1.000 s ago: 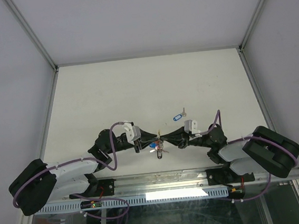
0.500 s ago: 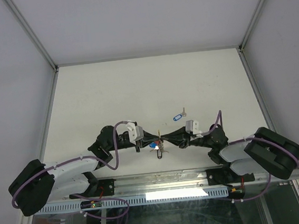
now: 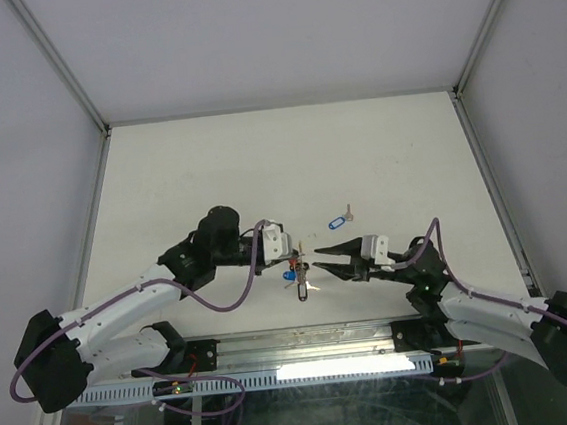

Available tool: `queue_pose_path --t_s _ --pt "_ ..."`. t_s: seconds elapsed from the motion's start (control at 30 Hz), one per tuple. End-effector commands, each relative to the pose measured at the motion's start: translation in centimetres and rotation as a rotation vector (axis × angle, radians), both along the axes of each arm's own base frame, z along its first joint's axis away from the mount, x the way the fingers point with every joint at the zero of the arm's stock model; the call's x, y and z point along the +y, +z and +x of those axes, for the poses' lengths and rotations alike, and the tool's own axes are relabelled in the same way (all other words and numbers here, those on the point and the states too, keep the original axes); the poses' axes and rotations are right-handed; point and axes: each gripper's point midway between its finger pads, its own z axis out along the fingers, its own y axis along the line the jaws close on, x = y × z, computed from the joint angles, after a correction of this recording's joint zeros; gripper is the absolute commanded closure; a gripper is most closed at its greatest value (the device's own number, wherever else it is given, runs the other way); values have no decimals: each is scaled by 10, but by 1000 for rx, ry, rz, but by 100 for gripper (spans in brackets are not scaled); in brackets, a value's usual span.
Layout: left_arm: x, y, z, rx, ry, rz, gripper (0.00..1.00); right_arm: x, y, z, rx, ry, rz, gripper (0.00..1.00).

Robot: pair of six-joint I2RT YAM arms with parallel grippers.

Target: Put the keys on the keyring

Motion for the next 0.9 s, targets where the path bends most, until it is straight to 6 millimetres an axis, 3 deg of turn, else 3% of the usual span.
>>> queue_pose_path --t_s 0.0,0.4,0.63,0.87 --pt "9 1 1 -74 -55 154 100 -5 -11 13 3 -79 -92 67" --pt "18 24 14 -171 -64 376 100 4 -6 14 12 -42 -81 66" --pt "25 11 14 -213 -55 591 100 15 8 17 28 -15 -4 66" --pt "22 19 17 -253 -53 605 100 25 14 15 57 28 40 66"
